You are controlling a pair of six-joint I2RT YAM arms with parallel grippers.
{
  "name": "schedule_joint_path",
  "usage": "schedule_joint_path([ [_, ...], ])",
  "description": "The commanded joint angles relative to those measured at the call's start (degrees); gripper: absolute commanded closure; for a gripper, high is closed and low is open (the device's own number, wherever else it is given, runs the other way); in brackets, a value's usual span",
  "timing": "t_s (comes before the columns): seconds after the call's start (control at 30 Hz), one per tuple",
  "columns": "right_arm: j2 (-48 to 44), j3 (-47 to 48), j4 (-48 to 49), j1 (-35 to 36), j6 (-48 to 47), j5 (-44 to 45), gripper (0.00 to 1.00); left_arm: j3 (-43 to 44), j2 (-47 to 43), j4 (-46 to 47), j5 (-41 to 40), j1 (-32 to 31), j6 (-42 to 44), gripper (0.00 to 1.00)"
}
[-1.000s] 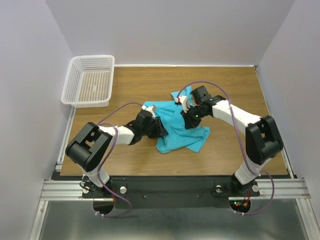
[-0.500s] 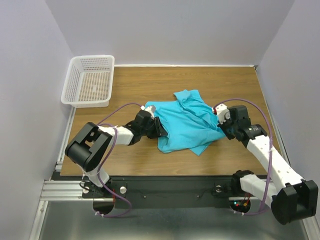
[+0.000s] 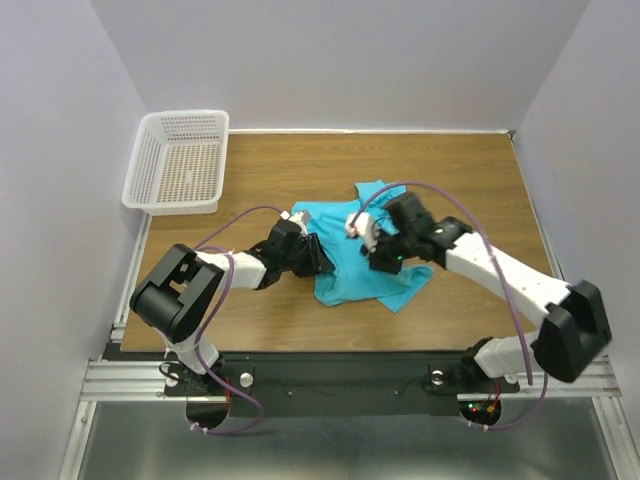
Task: Fold and stack the t-shirts
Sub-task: Flatten the tshirt out
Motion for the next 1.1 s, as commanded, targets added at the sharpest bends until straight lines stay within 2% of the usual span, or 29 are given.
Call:
schedule_joint_path([
  [0.0, 6.3, 0.5, -2.1, 11.2, -2.2, 0.9, 0.67, -1.9, 2.1, -6.5, -1.9, 0.3, 1.7, 0.54],
  [0.07, 7.3, 1.3, -3.5, 12.2, -2.8, -0.1, 0.45, -2.2, 2.3, -6.3, -1.8, 0.4, 1.4, 0.54],
  [0.17, 4.0, 2.7, -3.6, 9.1, -2.7, 1.2, 0.27, -2.7, 2.0, -5.8, -1.9, 0.5, 1.1, 0.54],
  [0.23, 1.9, 3.7, -3.6, 5.0, -1.5, -0.2, 0.22, -2.7, 1.9, -5.8, -1.8, 0.4, 1.2, 0.54],
  [0.27, 1.0, 4.0, -3.4, 0.6, -0.9, -0.8, 0.22, -2.6, 1.9, -6.0, -1.7, 0.4, 1.4, 0.54],
  [0.37, -0.6, 3.1, -1.3, -5.9, 4.2, -0.8, 0.22, -2.1, 2.0, -6.4, -1.5, 0.5, 1.8, 0.54],
  [0.43, -0.1, 1.1, 0.7, -7.7, 8.4, 1.0, 0.24, -1.9, 1.9, -6.5, -1.4, 0.6, 2.0, 0.54],
  [0.5, 1.1, -2.0, 4.7, -10.1, 15.5, 2.8, 0.36, -1.5, 1.9, -6.9, -1.3, 0.6, 2.3, 0.54],
  [0.53, 3.1, -2.7, 5.8, -12.1, 17.4, 1.8, 0.46, -1.4, 1.8, -7.1, -1.3, 0.5, 2.3, 0.54],
  [0.7, 7.1, -2.4, 5.8, -15.1, 23.5, -6.0, 0.46, -1.3, 1.8, -6.9, -1.2, 0.5, 2.3, 0.54],
  [0.87, 10.5, -2.4, 5.9, -15.1, 24.5, -4.5, 0.45, -1.4, 1.9, -6.5, -1.1, 0.6, 2.4, 0.54],
  [1.07, 16.5, -0.2, 5.8, -15.1, 26.6, -9.2, 0.45, -1.4, 1.8, -6.5, -0.8, 0.5, 2.4, 0.54],
])
